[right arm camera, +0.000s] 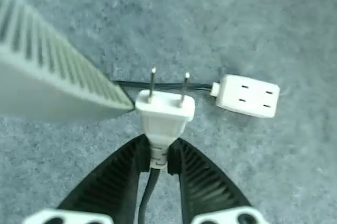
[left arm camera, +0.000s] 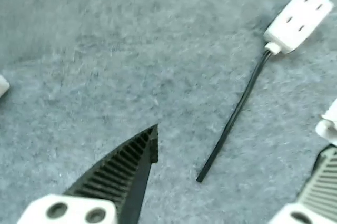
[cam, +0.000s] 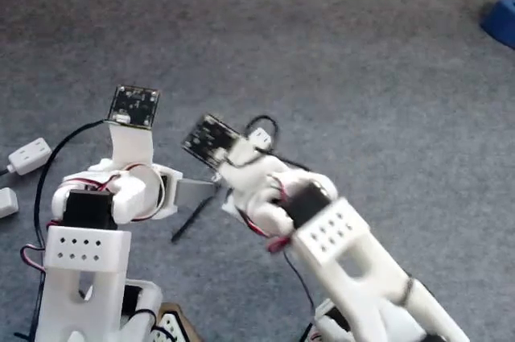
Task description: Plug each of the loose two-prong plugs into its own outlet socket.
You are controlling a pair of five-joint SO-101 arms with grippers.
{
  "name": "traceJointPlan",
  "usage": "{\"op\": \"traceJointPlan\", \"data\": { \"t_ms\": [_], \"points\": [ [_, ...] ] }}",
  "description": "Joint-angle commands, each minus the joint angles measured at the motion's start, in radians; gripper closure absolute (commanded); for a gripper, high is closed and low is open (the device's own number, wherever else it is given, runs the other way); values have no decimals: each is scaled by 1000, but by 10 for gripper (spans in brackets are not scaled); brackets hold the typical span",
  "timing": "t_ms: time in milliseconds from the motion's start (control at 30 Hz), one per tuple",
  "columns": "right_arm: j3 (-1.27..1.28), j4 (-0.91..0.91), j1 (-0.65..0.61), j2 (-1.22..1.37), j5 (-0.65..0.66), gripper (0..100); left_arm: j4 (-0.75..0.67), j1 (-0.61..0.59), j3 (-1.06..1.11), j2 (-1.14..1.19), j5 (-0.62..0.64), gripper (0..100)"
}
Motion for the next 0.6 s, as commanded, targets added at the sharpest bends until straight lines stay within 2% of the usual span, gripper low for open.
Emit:
{"op": "traceJointPlan", "data": {
  "t_ms": [0,233,433,567],
  "points": [
    [53,-28,-18,-114,-8,991,5,35,-64,-19,32,564],
    [104,-76,-13,-58,-9,991,5,51,-73,-21,37,564],
    [105,-125,54,8,-37,991,5,54,-71,-16,35,564],
    [97,-127,27,-33,-52,991,-38,54,-33,-15,35,564]
  ]
}}
